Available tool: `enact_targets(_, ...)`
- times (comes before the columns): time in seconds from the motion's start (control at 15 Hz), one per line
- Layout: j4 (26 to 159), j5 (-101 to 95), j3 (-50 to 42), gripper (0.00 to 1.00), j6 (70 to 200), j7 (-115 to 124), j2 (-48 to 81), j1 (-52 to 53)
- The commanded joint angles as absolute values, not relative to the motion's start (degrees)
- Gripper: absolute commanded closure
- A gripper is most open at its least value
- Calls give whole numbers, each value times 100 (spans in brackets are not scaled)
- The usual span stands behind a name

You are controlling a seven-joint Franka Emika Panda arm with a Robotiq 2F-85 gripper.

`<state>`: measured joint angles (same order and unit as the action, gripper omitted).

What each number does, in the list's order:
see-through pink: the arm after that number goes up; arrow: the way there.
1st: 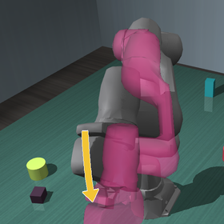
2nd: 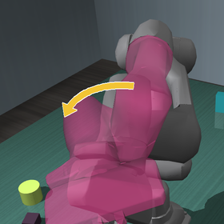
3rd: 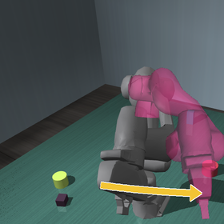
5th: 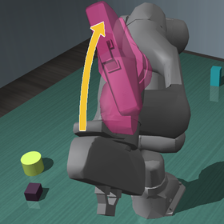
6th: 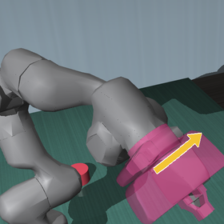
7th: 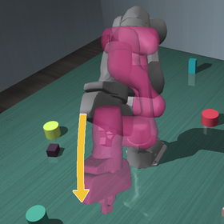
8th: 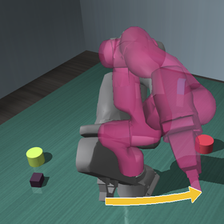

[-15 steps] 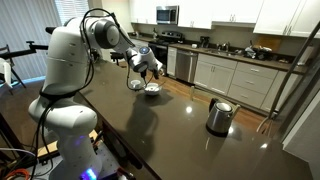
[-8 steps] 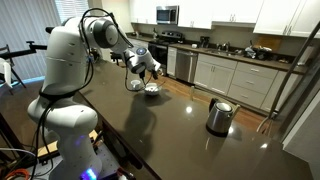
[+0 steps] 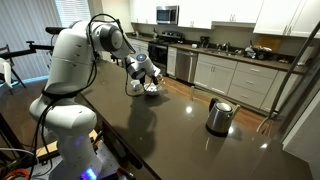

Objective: Move the objects from the two cups into the bowl

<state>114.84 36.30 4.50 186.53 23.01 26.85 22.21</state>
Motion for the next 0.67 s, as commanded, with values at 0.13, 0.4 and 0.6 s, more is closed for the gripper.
enact_targets(0.13,11528,3302,630,43,19127,2300,2980,1947)
enact_targets(0.4,11559,3169,544,43,19389,2276,3122,2011)
enact_targets(0.6,11580,3259,370,43,19459,2162,3093,2220)
